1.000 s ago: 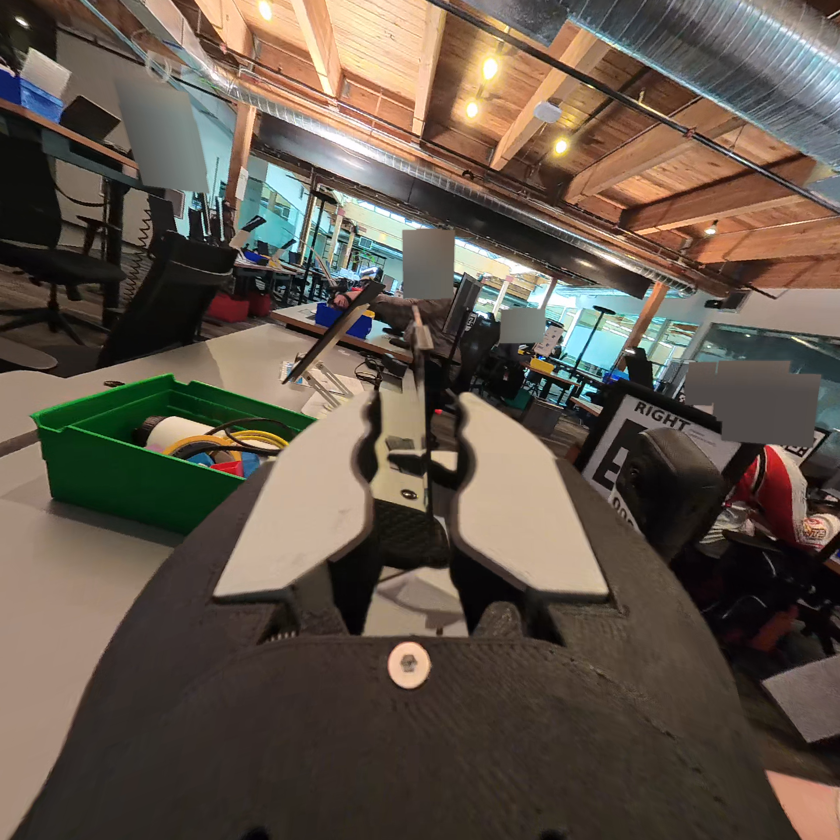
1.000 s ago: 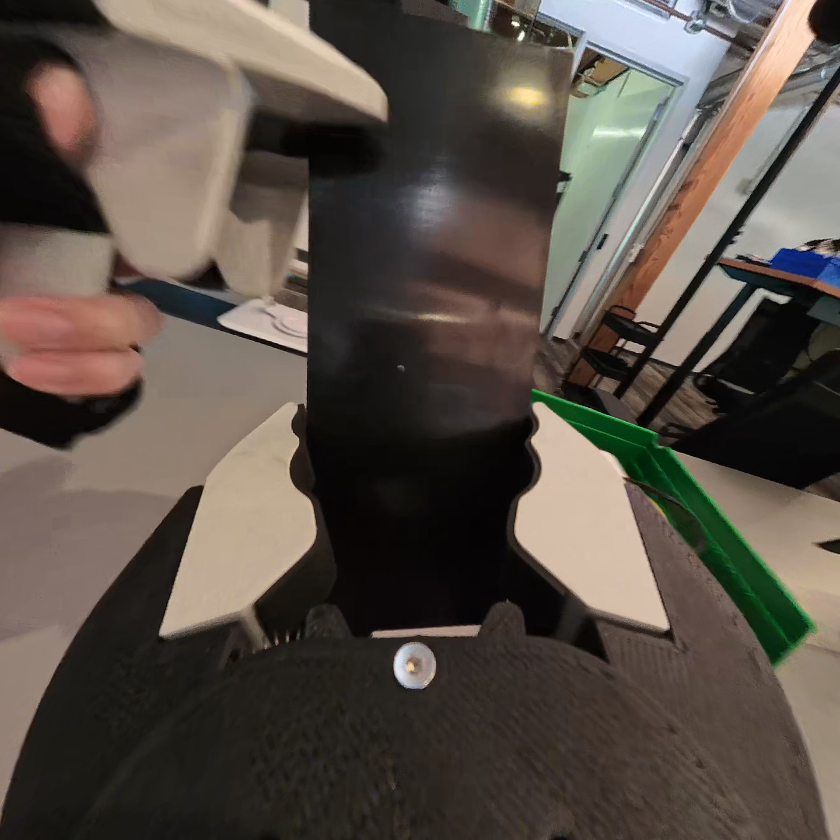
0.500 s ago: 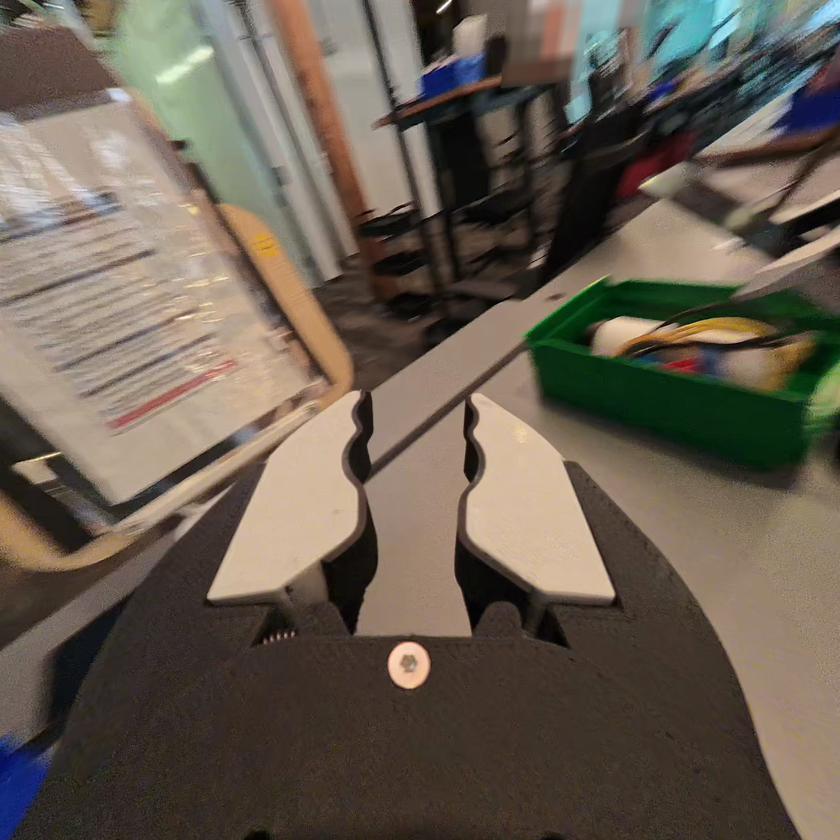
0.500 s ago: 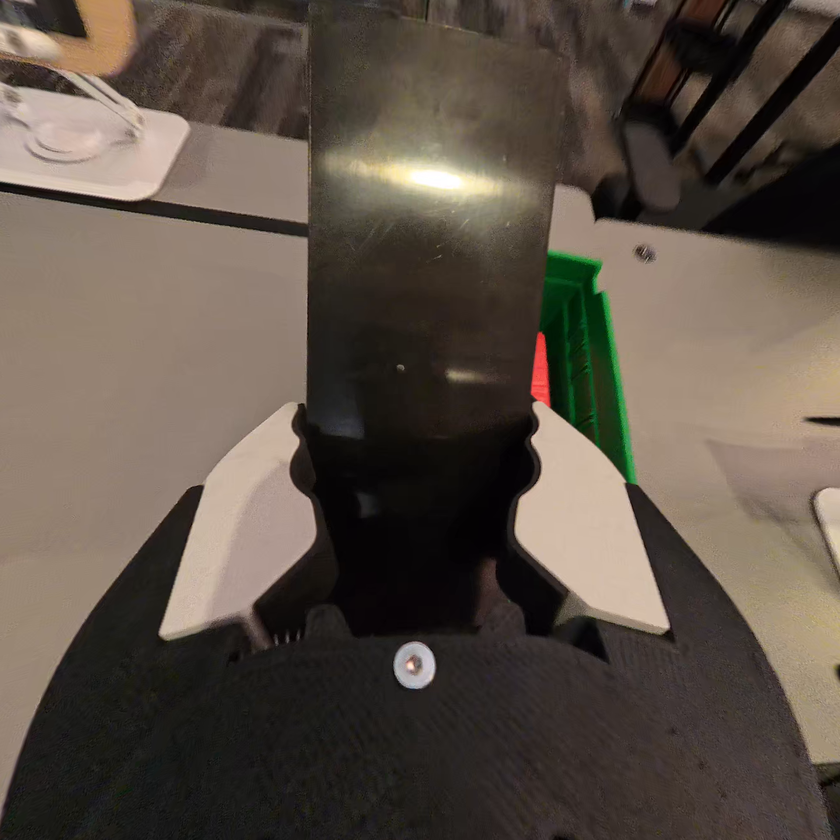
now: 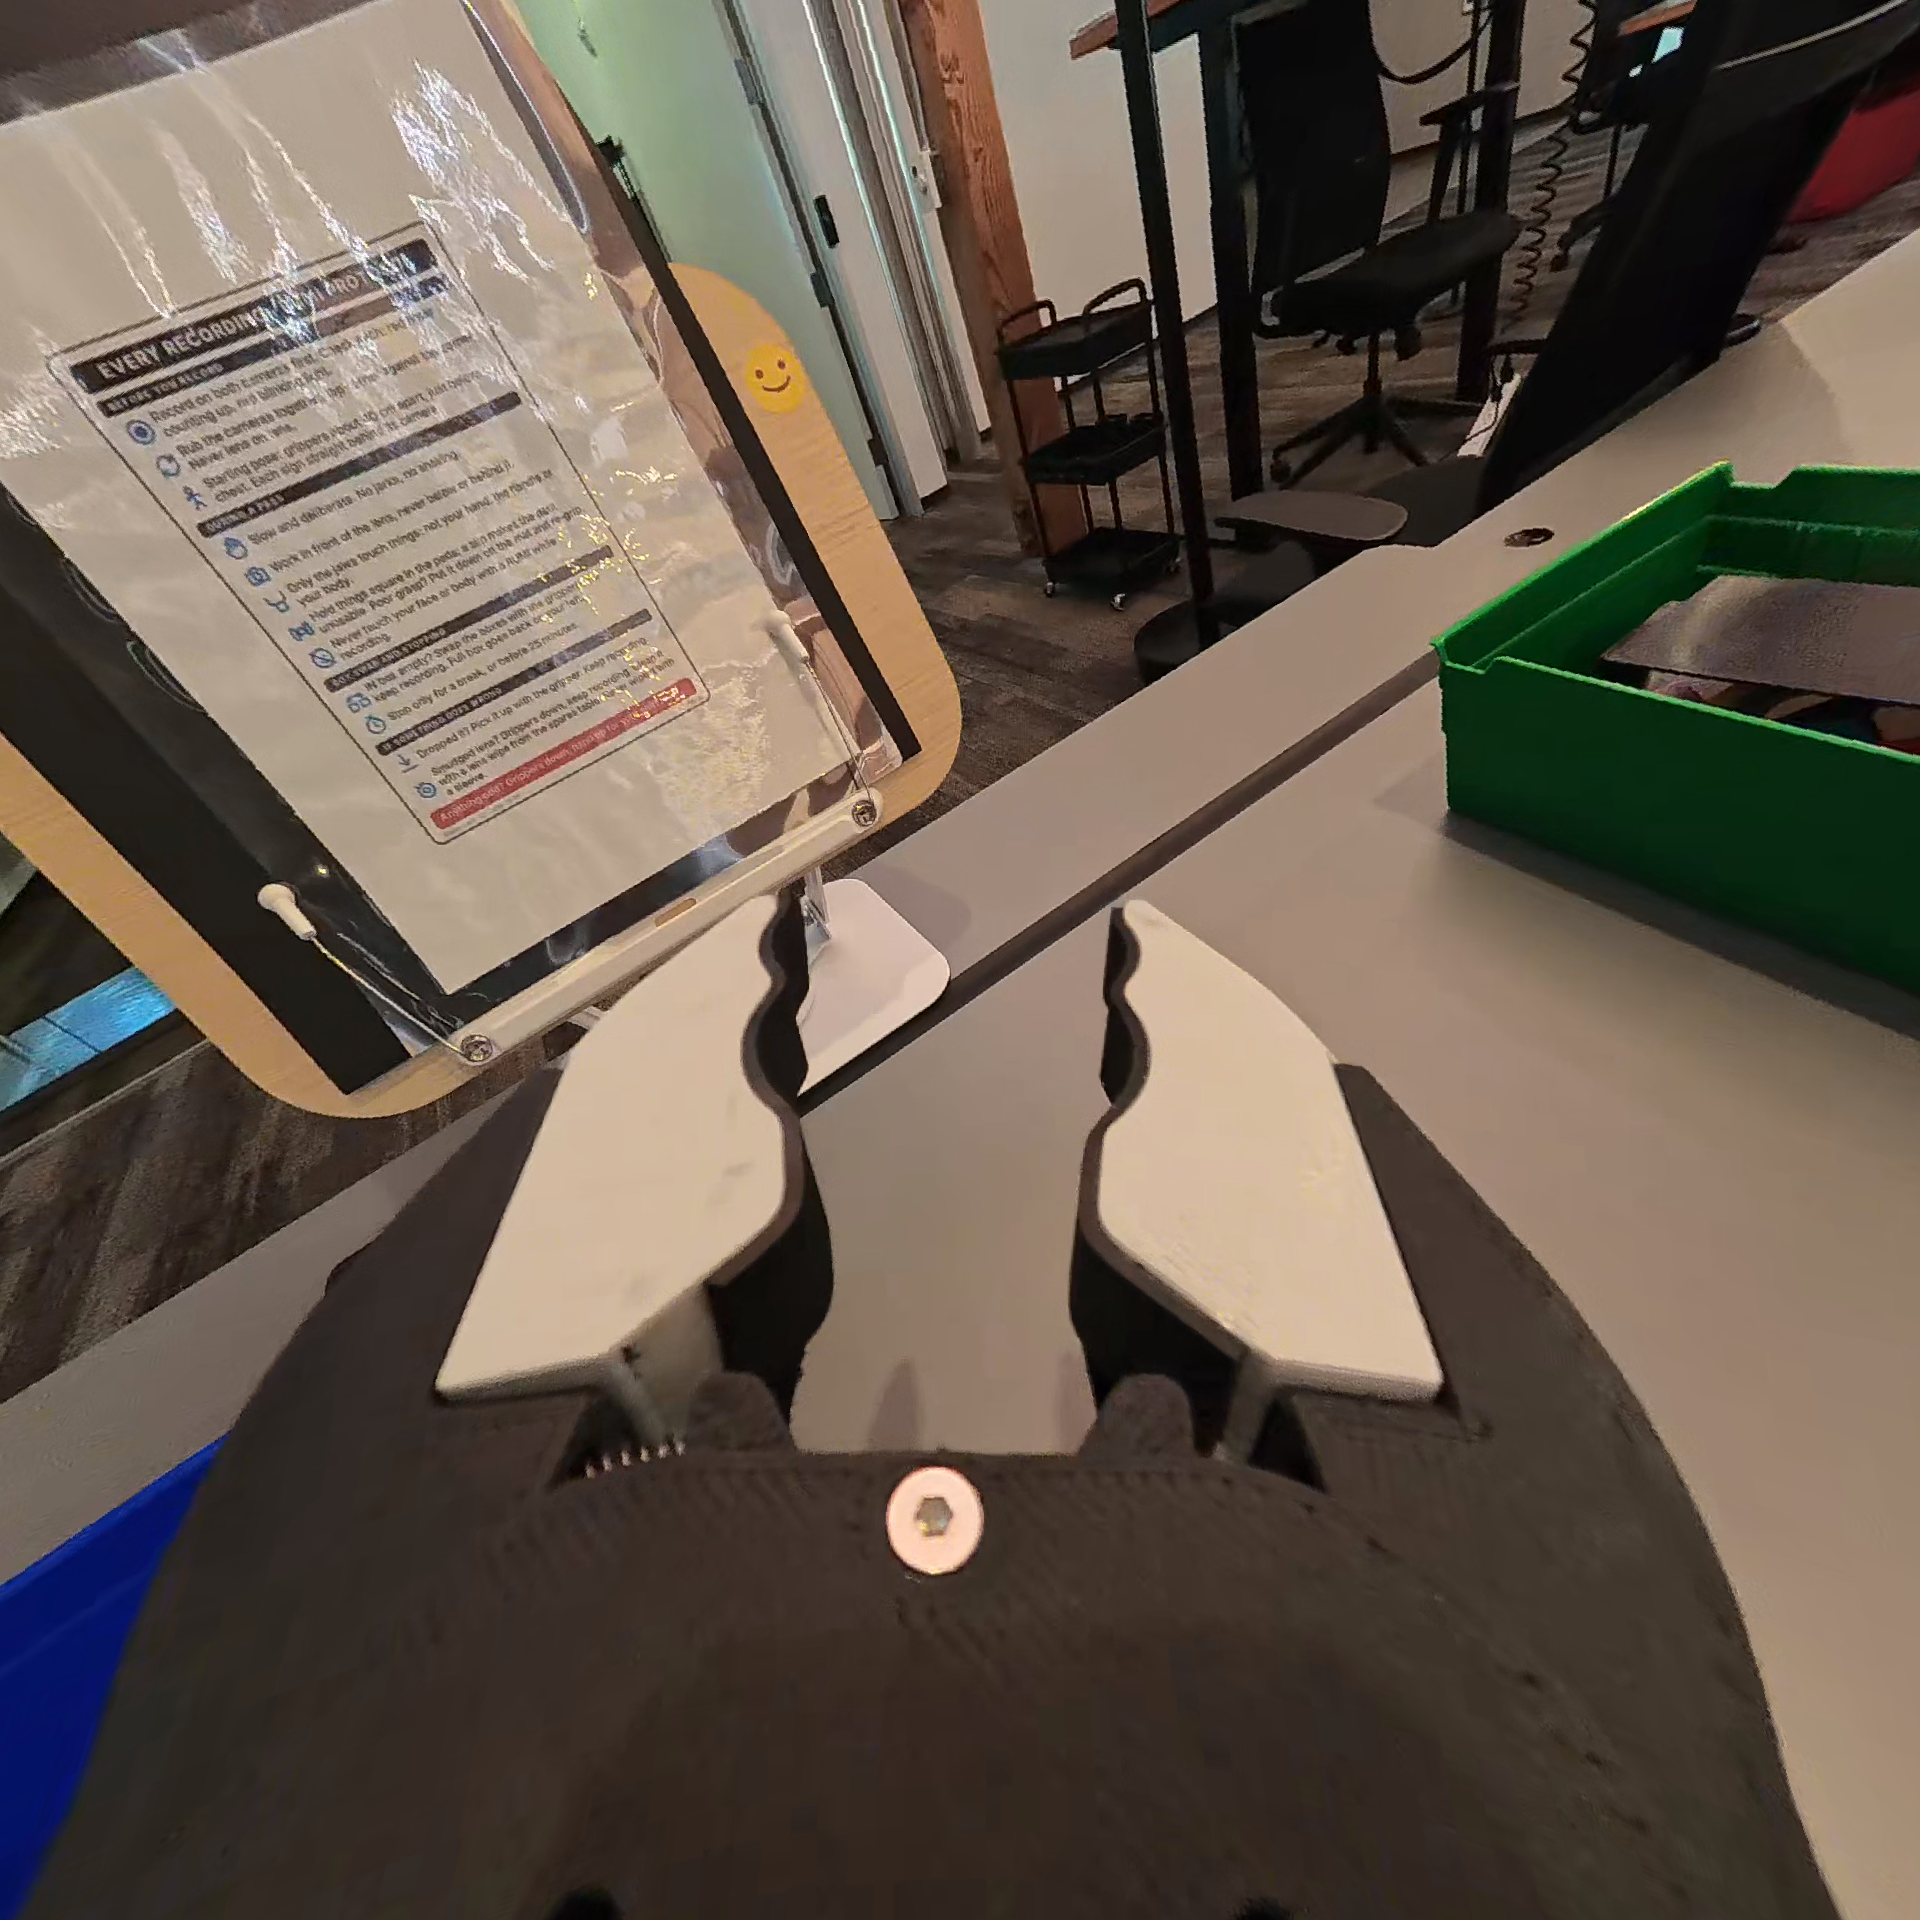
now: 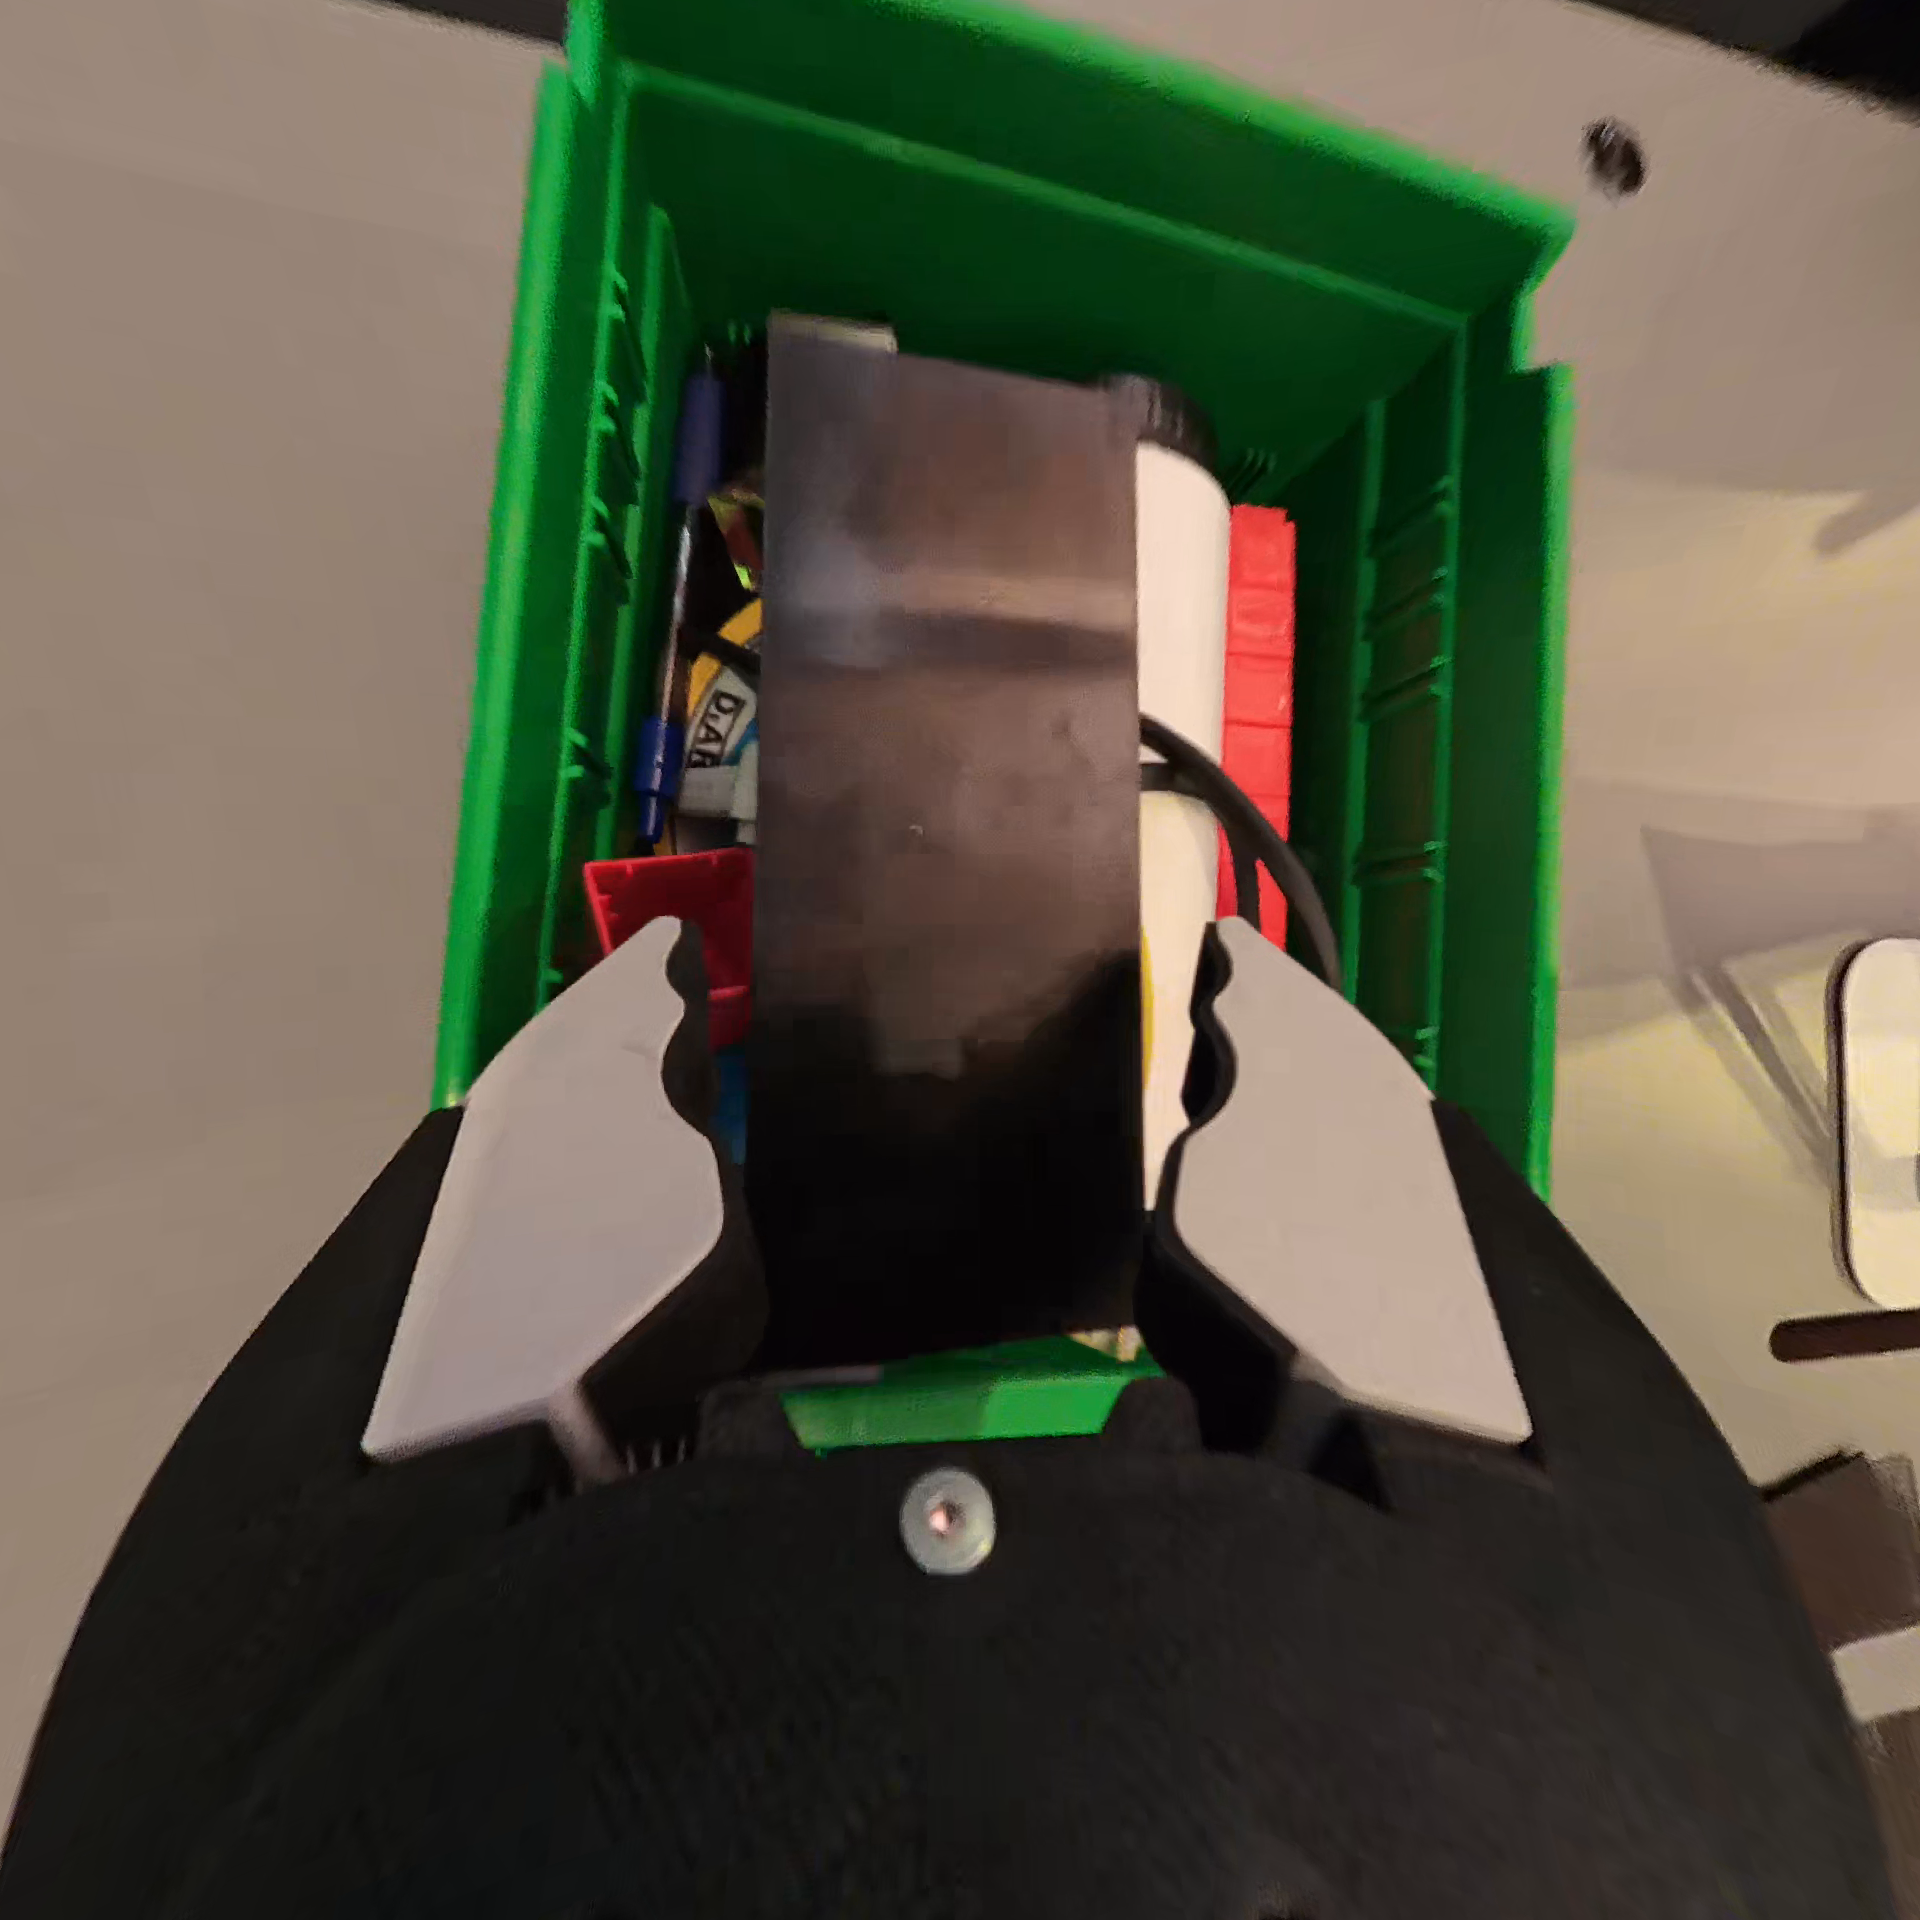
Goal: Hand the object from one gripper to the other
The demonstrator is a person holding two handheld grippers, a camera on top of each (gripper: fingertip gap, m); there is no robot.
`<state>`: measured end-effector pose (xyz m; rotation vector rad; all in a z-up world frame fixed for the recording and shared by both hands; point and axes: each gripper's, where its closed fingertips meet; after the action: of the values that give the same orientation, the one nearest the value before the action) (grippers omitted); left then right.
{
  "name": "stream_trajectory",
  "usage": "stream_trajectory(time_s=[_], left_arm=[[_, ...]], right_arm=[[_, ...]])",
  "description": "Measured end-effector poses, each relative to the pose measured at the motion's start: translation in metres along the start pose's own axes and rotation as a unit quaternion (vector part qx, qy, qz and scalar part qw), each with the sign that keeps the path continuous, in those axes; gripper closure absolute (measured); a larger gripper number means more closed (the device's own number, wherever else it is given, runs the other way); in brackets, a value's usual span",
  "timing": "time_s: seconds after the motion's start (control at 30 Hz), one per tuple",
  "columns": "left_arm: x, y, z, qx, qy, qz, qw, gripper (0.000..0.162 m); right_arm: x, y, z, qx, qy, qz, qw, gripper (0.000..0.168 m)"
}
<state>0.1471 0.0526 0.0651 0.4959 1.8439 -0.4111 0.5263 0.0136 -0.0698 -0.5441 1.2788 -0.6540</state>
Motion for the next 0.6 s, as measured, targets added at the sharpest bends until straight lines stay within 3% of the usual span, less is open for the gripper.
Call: stream_trajectory(time_s=[0.1, 0.2, 0.33, 0.43, 0.53, 0.6], left_arm=[[0.001, -0.007, -0.001, 0.017, -0.001, -0.021, 1.000, 0.101], [0.005, -0.040, -0.036, 0.014, -0.033, -0.081, 0.996, 0.094], [0.016, -0.092, -0.121, -0.017, -0.165, -0.130, 0.978, 0.094], [0.062, -0.131, -0.197, -0.064, -0.221, -0.218, 0.948, 0.089], [0.143, -0.204, -0.260, -0.125, -0.231, -0.375, 0.889, 0.084], [0.185, -0.252, -0.287, -0.160, -0.238, -0.411, 0.866, 0.081]], right_arm=[[-0.015, -0.029, 0.004, -0.020, 0.013, 0.063, 0.998, 0.077], [-0.017, -0.059, 0.031, -0.018, 0.020, 0.099, 0.995, 0.081], [0.011, -0.072, 0.089, -0.001, 0.031, 0.068, 0.997, 0.110], [0.042, -0.056, 0.117, -0.022, 0.074, 0.020, 0.997, 0.115], [0.068, -0.032, 0.112, -0.097, 0.133, -0.018, 0.986, 0.116], [0.084, -0.018, 0.113, -0.116, 0.150, -0.049, 0.981, 0.126]])
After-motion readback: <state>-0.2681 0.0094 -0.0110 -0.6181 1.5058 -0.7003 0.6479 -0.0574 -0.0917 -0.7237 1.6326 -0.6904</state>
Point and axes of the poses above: each gripper's, where its closed fingertips meet, y out along the fingers, x out of its underside, z = x × y across the jaws, and after that the axes turned 8 degrees about z, right-handed
